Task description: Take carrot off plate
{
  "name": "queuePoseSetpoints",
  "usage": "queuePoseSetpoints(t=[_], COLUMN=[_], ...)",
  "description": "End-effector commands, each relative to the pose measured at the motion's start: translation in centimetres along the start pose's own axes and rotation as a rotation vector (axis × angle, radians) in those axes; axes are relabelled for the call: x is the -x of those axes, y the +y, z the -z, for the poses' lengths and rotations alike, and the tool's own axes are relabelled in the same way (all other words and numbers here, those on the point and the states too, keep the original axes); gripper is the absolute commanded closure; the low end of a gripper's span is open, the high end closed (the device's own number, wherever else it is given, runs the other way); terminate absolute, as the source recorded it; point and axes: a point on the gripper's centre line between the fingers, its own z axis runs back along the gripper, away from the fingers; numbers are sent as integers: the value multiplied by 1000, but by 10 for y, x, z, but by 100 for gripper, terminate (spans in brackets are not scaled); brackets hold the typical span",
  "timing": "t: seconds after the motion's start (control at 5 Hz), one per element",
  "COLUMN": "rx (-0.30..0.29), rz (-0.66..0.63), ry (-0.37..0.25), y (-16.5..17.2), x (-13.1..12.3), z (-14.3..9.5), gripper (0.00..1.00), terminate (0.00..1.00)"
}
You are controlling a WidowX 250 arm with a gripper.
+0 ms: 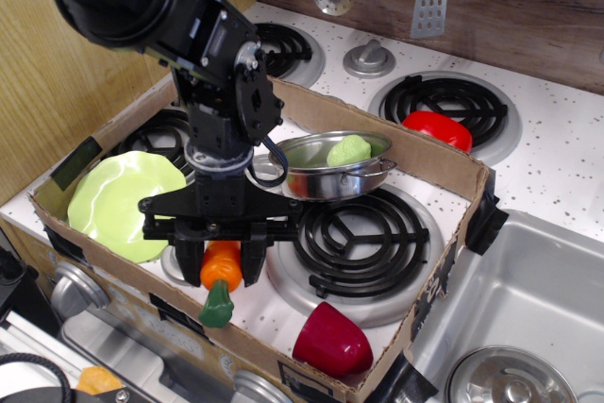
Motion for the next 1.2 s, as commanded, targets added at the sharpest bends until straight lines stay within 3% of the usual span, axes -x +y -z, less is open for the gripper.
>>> queuePoseSetpoints(t=[0.0, 0.2, 0.4, 0.8, 1.0], rx=[7, 8, 26, -57, -49], rz=[-11, 33, 63, 140, 222], ry=[-10, -67, -85, -70, -94], y=[-2, -5, -3, 13, 17], x=[-19, -24, -26, -35, -36], z=[-5, -8, -16, -56, -66], gripper=[100, 0, 0, 0, 0], terminate=[0, 0, 0, 0, 0])
